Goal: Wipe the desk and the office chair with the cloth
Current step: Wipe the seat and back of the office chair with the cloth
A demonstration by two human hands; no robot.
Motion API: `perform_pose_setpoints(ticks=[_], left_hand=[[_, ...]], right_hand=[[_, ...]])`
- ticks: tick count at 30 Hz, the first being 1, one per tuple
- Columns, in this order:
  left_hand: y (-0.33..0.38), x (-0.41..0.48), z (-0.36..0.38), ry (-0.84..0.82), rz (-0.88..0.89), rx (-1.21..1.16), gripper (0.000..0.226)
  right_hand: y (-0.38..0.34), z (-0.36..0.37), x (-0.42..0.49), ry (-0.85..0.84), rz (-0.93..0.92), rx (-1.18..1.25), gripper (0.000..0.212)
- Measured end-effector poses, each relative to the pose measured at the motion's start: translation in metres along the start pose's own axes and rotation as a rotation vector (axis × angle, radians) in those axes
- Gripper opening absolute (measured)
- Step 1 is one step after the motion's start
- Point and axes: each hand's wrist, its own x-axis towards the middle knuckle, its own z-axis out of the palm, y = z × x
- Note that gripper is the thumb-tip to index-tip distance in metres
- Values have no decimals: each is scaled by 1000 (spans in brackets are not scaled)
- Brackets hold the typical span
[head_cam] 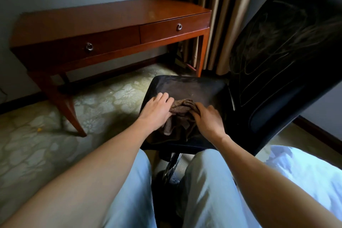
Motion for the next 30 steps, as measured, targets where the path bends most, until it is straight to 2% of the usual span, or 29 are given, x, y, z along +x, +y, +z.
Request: perform_pose_setpoints(ticks=[10, 22, 27, 30], left_hand=[[-3, 2, 17, -47, 36, -22, 48], [-17, 9, 27, -69, 38, -65, 47], [-16, 21, 38, -50, 20, -124, 43], [-20, 19, 41, -99, 3, -201, 39]], right_hand=[[5, 15, -1, -44, 50, -61, 37], [7, 32, 12, -25, -3, 8, 31], [15, 35, 19, -20, 30, 124, 29], [14, 36, 18, -53, 76, 245, 28]])
